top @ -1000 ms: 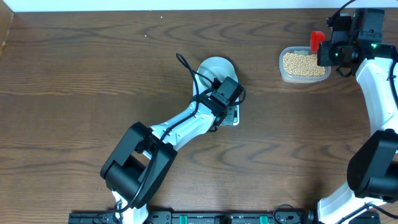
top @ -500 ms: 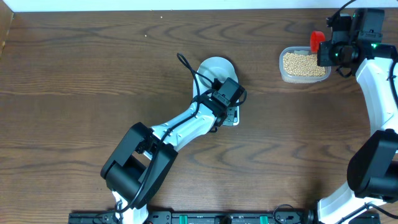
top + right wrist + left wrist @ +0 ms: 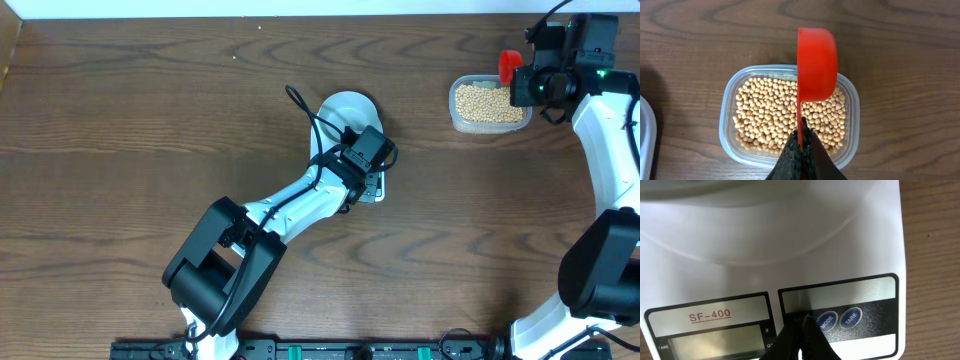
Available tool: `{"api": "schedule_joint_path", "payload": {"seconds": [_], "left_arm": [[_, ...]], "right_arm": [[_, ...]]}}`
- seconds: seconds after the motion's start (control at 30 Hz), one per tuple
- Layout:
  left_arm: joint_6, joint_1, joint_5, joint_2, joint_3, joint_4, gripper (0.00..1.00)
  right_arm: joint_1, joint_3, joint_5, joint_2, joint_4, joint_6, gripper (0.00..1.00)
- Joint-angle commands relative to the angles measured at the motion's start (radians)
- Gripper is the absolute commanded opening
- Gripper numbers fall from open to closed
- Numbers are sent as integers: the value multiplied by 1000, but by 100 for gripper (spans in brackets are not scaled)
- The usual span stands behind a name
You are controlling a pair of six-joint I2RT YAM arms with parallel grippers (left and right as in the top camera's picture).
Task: Scoop item into bowl and weigh 50g on scale
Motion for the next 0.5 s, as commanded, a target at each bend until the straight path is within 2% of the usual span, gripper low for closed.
{"api": "schedule_joint_path", "payload": {"seconds": [0.0,0.23,0.47], "left_arm": [[3,19,-68,92,-63,-29,7],[117,19,-60,21,-10,-6,7],[123,19,-57,-69,-9,-6,7]], "right_arm": [[-8,16,5,-17,3,-15,1],[-8,16,5,-17,4,-15,1],[-8,16,5,-17,3,-15,1]]}}
